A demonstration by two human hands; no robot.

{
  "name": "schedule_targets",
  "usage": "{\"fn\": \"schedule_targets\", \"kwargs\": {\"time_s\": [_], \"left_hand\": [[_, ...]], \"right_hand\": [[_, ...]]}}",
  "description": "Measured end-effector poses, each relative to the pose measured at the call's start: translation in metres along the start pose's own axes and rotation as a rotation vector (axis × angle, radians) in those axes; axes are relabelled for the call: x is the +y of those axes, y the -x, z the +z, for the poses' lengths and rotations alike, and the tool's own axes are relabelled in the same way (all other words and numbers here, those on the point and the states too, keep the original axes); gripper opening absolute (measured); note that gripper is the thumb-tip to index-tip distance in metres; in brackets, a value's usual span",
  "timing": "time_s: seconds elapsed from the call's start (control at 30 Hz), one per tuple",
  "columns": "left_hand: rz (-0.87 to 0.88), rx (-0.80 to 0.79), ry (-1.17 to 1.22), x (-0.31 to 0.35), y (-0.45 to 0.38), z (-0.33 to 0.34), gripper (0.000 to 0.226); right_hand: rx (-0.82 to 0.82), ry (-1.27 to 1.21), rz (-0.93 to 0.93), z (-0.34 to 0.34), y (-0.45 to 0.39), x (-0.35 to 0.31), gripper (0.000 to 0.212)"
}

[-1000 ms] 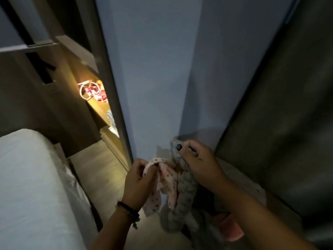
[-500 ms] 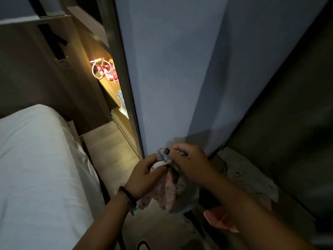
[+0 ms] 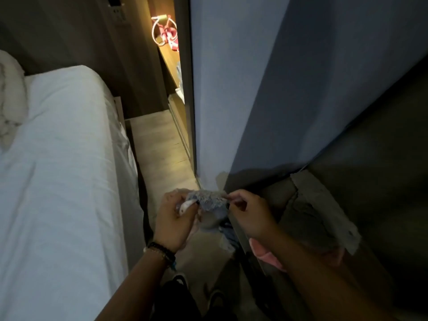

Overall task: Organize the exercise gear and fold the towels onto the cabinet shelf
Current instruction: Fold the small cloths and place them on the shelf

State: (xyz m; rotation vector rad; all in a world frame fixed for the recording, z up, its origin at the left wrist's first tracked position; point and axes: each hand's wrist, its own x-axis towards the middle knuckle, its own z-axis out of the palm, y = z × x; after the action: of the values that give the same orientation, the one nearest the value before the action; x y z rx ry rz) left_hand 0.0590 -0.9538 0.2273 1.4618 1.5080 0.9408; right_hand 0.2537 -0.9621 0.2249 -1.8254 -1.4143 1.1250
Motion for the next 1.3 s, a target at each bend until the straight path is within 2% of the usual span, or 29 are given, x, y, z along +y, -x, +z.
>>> {"fn": "schedule_targets", "kwargs": {"time_s": [0.17, 0.23, 0.3, 0.37, 0.47, 0.57, 0.67, 0.77, 1.0, 1.13, 1.3], "left_hand": [[0.087, 0.138, -0.113, -0.034, 0.001, -0.007, 0.007], [0.099, 0.094, -0.107, -0.061, 0.0, -0.005, 0.016], [-0.013, 0.04, -0.138, -0.092, -0.002, 0.003, 0.01], [-0.097, 0.05, -0.143, -0.127, -0.001, 0.015, 0.007], [-0.124, 0.11, -0.102, -0.181, 0.002, 0.035, 0.009], [-0.156, 0.153, -0.037, -0.239, 0.006, 0.061, 0.022], [-0.174, 0.199, 0.007, -0.297, 0.008, 0.089, 0.019], [-0.199, 0.235, 0.041, -0.357, 0.007, 0.117, 0.02], [-0.23, 0.211, 0.027, -0.481, -0.005, 0.168, 0.023], [-0.244, 0.213, 0.068, -0.525, -0.016, 0.186, 0.024], [-0.293, 0.26, 0.158, -0.544, -0.034, 0.193, 0.004]], "right_hand": [[-0.006, 0.055, 0.035, 0.025, 0.007, 0.036, 0.018], [-0.014, 0.126, 0.034, 0.045, 0.005, 0.056, 0.019], [-0.048, 0.204, 0.047, 0.071, -0.001, 0.087, 0.014], [-0.103, 0.284, 0.093, 0.101, -0.007, 0.125, 0.015], [-0.233, 0.371, 0.18, 0.152, -0.021, 0.193, 0.025], [-0.327, 0.46, 0.272, 0.199, -0.04, 0.264, 0.033], [-0.421, 0.601, 0.305, 0.24, -0.061, 0.33, 0.036], [-0.494, 0.653, 0.362, 0.278, -0.081, 0.392, 0.048], [-0.392, 0.562, 0.517, 0.348, -0.129, 0.507, 0.076], [-0.38, 0.564, 0.566, 0.374, -0.149, 0.554, 0.076], [-0.353, 0.602, 0.651, 0.388, -0.16, 0.587, 0.068]]}}
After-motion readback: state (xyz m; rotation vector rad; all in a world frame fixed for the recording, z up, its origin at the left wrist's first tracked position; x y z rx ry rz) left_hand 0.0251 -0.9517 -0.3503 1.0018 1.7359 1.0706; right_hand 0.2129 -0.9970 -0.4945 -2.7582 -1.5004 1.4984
